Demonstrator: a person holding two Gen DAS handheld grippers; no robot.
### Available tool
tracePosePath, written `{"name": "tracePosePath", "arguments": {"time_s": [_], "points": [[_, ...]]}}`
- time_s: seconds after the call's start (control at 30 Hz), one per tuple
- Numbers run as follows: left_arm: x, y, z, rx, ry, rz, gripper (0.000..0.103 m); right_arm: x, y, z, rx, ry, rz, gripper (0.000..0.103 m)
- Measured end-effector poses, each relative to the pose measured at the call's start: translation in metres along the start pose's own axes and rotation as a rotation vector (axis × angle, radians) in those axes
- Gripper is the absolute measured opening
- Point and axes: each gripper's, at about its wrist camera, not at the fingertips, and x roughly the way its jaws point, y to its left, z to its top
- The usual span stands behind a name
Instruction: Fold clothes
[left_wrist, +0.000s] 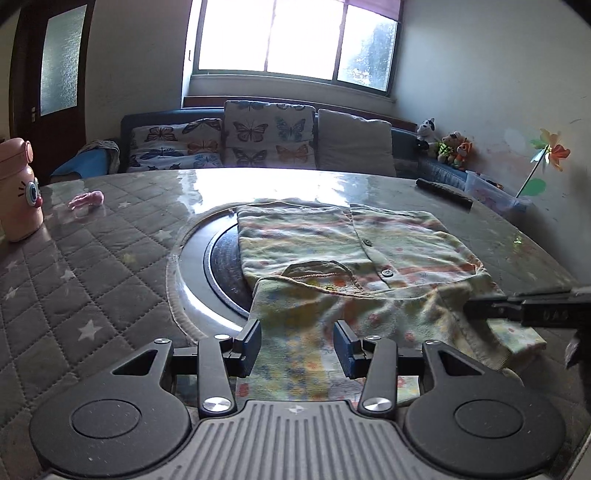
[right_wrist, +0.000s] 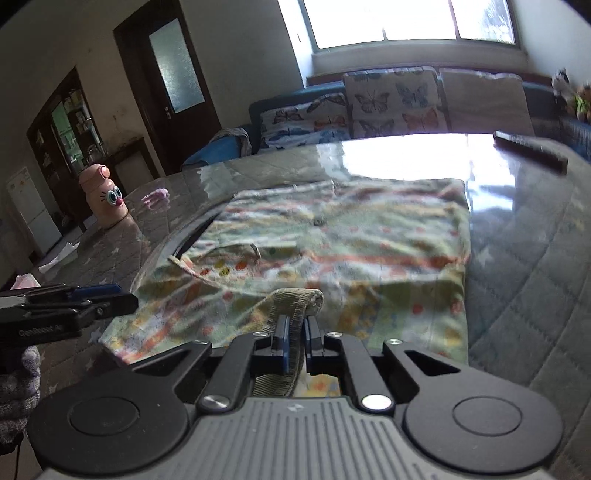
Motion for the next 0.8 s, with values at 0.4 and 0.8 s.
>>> {"name": "tracePosePath", "arguments": {"time_s": [0.4, 0.8], "points": [[0.022, 0.0, -0.001, 0.024, 0.043, 0.05, 0.045, 0.013, -0.017, 0.003, 0.005, -0.002, -0.096, 0.008], [0.035, -0.008, 0.024, 0.038, 0.026, -0.006, 0.044, 0.009, 0.003, 0.012, -0.124, -0.061, -0.063, 0.014]]}}
